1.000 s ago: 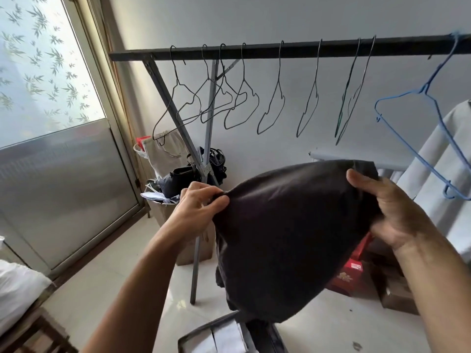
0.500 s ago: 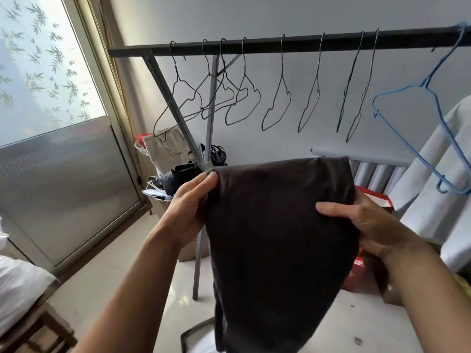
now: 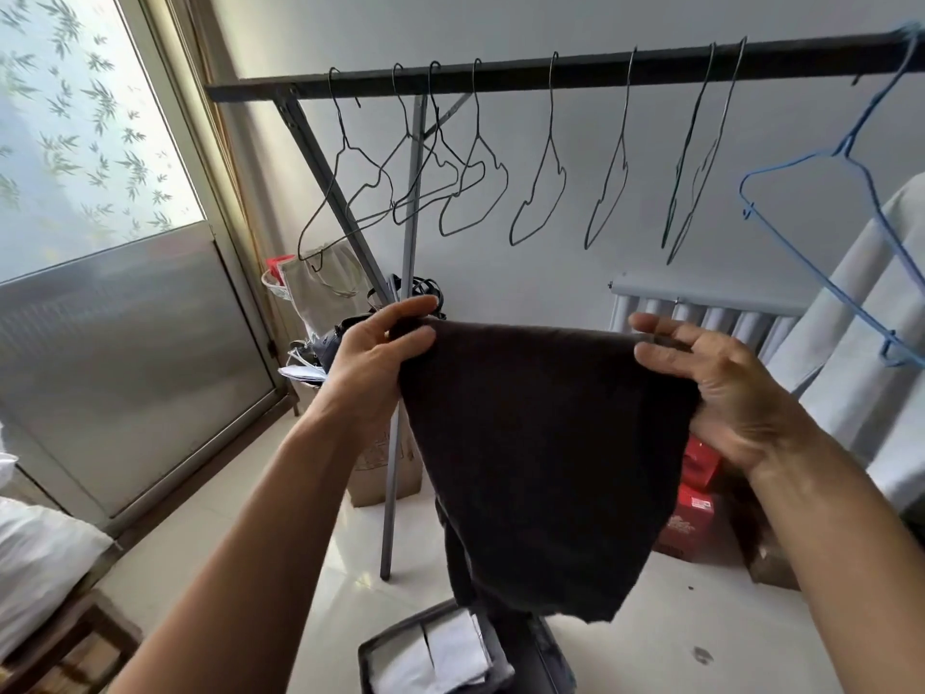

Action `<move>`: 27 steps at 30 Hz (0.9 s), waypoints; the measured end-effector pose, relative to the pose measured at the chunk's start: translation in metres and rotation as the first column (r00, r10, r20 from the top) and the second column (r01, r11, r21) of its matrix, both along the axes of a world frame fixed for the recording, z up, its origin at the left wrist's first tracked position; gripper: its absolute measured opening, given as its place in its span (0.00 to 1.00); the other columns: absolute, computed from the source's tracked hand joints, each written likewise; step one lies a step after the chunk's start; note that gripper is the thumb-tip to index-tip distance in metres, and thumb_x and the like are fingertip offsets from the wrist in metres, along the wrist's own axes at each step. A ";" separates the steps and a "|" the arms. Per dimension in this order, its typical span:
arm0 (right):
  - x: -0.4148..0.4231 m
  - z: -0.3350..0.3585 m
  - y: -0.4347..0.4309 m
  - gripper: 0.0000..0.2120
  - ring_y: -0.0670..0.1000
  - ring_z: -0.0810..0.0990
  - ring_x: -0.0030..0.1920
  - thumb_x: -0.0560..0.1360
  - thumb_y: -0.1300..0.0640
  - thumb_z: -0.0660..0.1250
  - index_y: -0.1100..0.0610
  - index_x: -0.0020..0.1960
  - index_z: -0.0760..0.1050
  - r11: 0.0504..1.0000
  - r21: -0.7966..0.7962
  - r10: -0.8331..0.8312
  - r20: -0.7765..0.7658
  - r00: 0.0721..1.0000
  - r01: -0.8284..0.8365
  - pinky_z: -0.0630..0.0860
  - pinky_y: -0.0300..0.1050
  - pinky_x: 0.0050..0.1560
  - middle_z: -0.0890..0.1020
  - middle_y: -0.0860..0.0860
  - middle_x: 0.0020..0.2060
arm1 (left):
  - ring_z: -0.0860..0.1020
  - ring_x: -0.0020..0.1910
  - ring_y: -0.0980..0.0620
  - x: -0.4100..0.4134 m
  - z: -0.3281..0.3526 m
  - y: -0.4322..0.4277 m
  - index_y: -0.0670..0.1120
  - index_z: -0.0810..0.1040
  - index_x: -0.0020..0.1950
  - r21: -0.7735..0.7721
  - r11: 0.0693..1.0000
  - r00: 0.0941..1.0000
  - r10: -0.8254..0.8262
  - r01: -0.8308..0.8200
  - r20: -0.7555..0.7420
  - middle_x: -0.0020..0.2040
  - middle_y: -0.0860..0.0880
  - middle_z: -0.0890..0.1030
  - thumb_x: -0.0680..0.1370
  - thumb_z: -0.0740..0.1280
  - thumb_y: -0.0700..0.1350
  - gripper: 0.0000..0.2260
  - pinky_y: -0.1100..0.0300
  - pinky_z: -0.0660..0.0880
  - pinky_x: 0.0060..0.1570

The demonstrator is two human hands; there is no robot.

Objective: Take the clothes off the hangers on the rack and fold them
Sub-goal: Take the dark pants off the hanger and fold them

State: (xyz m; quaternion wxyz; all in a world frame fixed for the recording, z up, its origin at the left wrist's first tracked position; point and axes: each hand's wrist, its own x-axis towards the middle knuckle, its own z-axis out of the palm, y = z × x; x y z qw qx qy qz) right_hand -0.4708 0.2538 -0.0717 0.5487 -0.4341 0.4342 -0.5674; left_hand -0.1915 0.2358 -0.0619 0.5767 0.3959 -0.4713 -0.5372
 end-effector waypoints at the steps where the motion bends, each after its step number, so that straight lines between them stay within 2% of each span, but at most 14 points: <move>1: -0.002 0.001 0.002 0.23 0.54 0.81 0.50 0.68 0.67 0.70 0.60 0.63 0.75 0.999 -0.018 0.044 -0.034 0.998 -0.045 0.81 0.44 0.49 0.81 0.54 0.46 | 0.80 0.43 0.55 0.004 0.002 0.000 0.44 0.78 0.63 -0.023 0.999 0.997 -0.034 0.036 0.071 0.48 0.48 0.80 0.75 0.67 0.29 0.19 0.63 0.80 0.48; 2: -0.001 0.002 0.003 0.22 0.53 0.81 0.48 0.69 0.72 0.68 0.61 0.62 0.75 0.998 -0.036 0.043 -0.114 0.993 -0.047 0.81 0.41 0.45 0.81 0.54 0.45 | 0.80 0.46 0.56 0.008 0.003 -0.002 0.44 0.76 0.66 -0.063 0.997 0.974 -0.040 0.055 0.225 0.51 0.49 0.78 0.73 0.69 0.28 0.24 0.63 0.79 0.51; 3: 0.000 0.002 0.003 0.20 0.52 0.81 0.47 0.71 0.73 0.67 0.60 0.61 0.75 0.998 -0.062 0.001 -0.238 0.971 -0.016 0.80 0.37 0.43 0.81 0.54 0.45 | 0.79 0.50 0.57 0.012 0.005 -0.004 0.46 0.74 0.69 -0.112 0.992 0.897 -0.006 0.062 0.443 0.54 0.50 0.78 0.72 0.70 0.29 0.27 0.62 0.78 0.55; 5: 0.005 0.002 0.003 0.17 0.47 0.80 0.46 0.73 0.71 0.68 0.56 0.58 0.76 0.984 -0.160 -0.150 -0.523 0.839 0.076 0.75 0.31 0.40 0.81 0.50 0.45 | 0.77 0.56 0.54 0.017 0.007 -0.010 0.48 0.72 0.71 -0.230 0.971 0.603 0.146 0.064 0.785 0.58 0.50 0.78 0.73 0.72 0.33 0.28 0.57 0.75 0.62; 7: 0.007 -0.001 0.001 0.12 0.41 0.78 0.43 0.75 0.66 0.69 0.53 0.55 0.76 0.955 -0.262 -0.286 -0.677 0.678 0.140 0.70 0.27 0.36 0.80 0.45 0.42 | 0.76 0.59 0.50 0.020 0.006 -0.016 0.49 0.74 0.68 -0.327 0.940 0.387 0.266 0.098 0.883 0.59 0.49 0.78 0.76 0.70 0.38 0.21 0.52 0.72 0.63; 9: 0.008 0.000 0.001 0.07 0.42 0.78 0.41 0.76 0.63 0.69 0.53 0.50 0.77 0.927 -0.341 -0.362 -0.701 0.615 0.157 0.68 0.25 0.33 0.79 0.44 0.40 | 0.75 0.56 0.49 0.021 0.004 -0.019 0.48 0.78 0.62 -0.399 0.910 0.323 0.347 0.111 0.880 0.56 0.48 0.78 0.78 0.68 0.41 0.13 0.55 0.71 0.57; 12: 0.005 0.000 -0.001 0.02 0.49 0.79 0.46 0.75 0.60 0.70 0.54 0.45 0.79 0.902 -0.402 -0.415 -0.709 0.570 0.156 0.70 0.30 0.41 0.79 0.50 0.45 | 0.74 0.49 0.51 0.026 0.001 -0.020 0.48 0.82 0.51 -0.467 0.883 0.384 0.415 0.047 0.825 0.50 0.48 0.74 0.76 0.71 0.45 0.04 0.59 0.68 0.48; 13: 0.002 0.001 -0.001 0.02 0.51 0.78 0.50 0.75 0.60 0.71 0.56 0.47 0.79 0.903 -0.393 -0.416 -0.702 0.577 0.173 0.70 0.33 0.46 0.78 0.52 0.50 | 0.74 0.48 0.52 0.028 0.001 -0.020 0.47 0.82 0.47 -0.442 0.897 0.475 0.386 0.009 0.791 0.51 0.47 0.74 0.75 0.72 0.46 0.04 0.60 0.71 0.48; 15: -0.003 0.003 0.002 0.06 0.51 0.79 0.54 0.74 0.59 0.71 0.57 0.50 0.81 0.919 -0.350 -0.362 -0.571 0.737 0.181 0.72 0.35 0.49 0.80 0.51 0.54 | 0.79 0.47 0.54 0.031 0.002 -0.014 0.45 0.82 0.49 -0.276 0.961 0.785 0.180 -0.013 0.592 0.53 0.47 0.77 0.74 0.72 0.45 0.06 0.62 0.77 0.45; 16: -0.003 0.006 0.005 0.05 0.51 0.81 0.53 0.74 0.58 0.71 0.56 0.50 0.81 0.936 -0.315 -0.295 -0.462 0.837 0.156 0.74 0.37 0.49 0.83 0.51 0.51 | 0.81 0.45 0.56 0.030 0.002 -0.010 0.43 0.82 0.51 -0.181 0.983 0.902 0.059 0.021 0.427 0.51 0.48 0.80 0.74 0.71 0.46 0.09 0.62 0.78 0.43; 17: 0.000 0.010 0.009 0.04 0.51 0.83 0.50 0.74 0.57 0.70 0.54 0.48 0.82 0.949 -0.291 -0.228 -0.362 0.904 0.123 0.77 0.41 0.50 0.85 0.50 0.47 | 0.82 0.43 0.56 0.029 0.002 -0.007 0.42 0.81 0.52 -0.115 0.992 0.961 -0.024 0.057 0.274 0.47 0.49 0.83 0.73 0.69 0.47 0.11 0.62 0.79 0.43; 19: 0.008 0.013 0.012 0.05 0.49 0.85 0.47 0.74 0.53 0.68 0.51 0.43 0.83 0.950 -0.299 -0.172 -0.250 0.953 0.093 0.78 0.47 0.51 0.86 0.48 0.42 | 0.82 0.40 0.55 0.023 0.002 -0.004 0.42 0.80 0.51 -0.069 0.994 0.994 -0.078 0.084 0.078 0.40 0.51 0.84 0.72 0.66 0.48 0.13 0.60 0.79 0.42; 24: 0.021 0.020 0.005 0.07 0.49 0.84 0.47 0.78 0.53 0.65 0.49 0.44 0.81 0.918 -0.357 -0.239 -0.151 0.959 0.173 0.79 0.48 0.48 0.85 0.45 0.41 | 0.83 0.39 0.54 0.016 -0.002 -0.009 0.40 0.79 0.50 -0.074 0.997 0.990 -0.035 0.025 -0.136 0.40 0.48 0.85 0.74 0.69 0.49 0.13 0.60 0.82 0.45; 27: 0.026 0.026 0.001 0.05 0.47 0.84 0.46 0.79 0.54 0.66 0.50 0.46 0.80 0.910 -0.352 -0.261 -0.079 0.962 0.218 0.80 0.46 0.46 0.85 0.45 0.41 | 0.84 0.47 0.48 0.021 -0.015 -0.005 0.41 0.80 0.54 -0.068 0.981 0.975 -0.187 0.179 -0.122 0.48 0.44 0.85 0.60 0.81 0.59 0.31 0.55 0.82 0.49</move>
